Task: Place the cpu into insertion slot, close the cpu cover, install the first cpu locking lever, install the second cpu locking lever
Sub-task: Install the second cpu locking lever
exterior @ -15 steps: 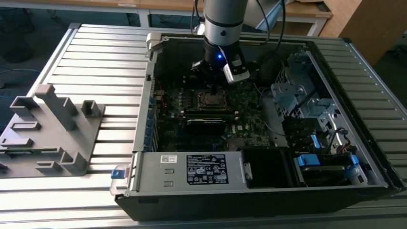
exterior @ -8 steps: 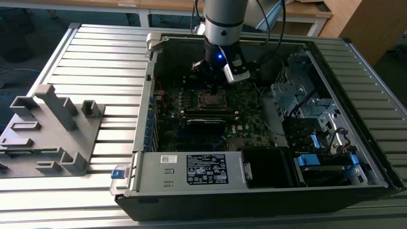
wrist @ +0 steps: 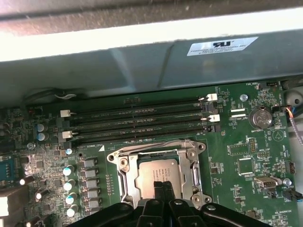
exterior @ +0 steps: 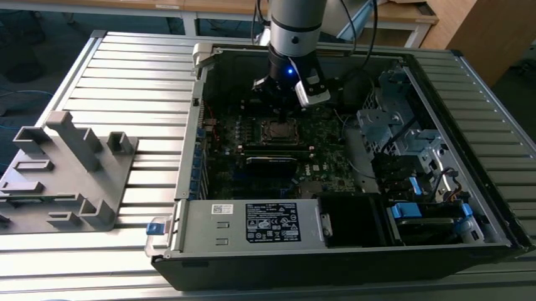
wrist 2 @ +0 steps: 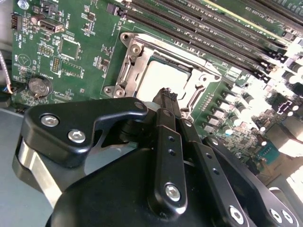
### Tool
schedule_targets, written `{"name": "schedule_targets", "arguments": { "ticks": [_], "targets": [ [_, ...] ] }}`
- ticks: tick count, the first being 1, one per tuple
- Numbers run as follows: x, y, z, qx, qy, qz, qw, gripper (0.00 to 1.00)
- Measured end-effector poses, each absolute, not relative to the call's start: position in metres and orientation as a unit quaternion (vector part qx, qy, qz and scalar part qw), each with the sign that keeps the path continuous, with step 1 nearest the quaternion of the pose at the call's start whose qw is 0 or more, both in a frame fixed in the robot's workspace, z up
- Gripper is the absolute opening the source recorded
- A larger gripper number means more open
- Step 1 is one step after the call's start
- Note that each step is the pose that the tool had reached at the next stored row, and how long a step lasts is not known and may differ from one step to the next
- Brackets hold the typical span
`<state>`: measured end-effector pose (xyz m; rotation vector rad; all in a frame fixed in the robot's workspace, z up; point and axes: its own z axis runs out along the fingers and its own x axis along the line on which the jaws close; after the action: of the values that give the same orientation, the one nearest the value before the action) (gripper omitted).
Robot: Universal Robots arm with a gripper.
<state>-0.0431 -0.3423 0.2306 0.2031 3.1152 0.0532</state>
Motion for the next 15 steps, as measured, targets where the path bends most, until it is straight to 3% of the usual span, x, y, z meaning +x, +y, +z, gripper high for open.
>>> {"name": "schedule_targets", "arguments": {
  "ticks": [15],
  "targets": [
    [-0.0431,-0.3423,0.2419,0.065,0.998,0.017,0.01,0.11]
  ]
}}
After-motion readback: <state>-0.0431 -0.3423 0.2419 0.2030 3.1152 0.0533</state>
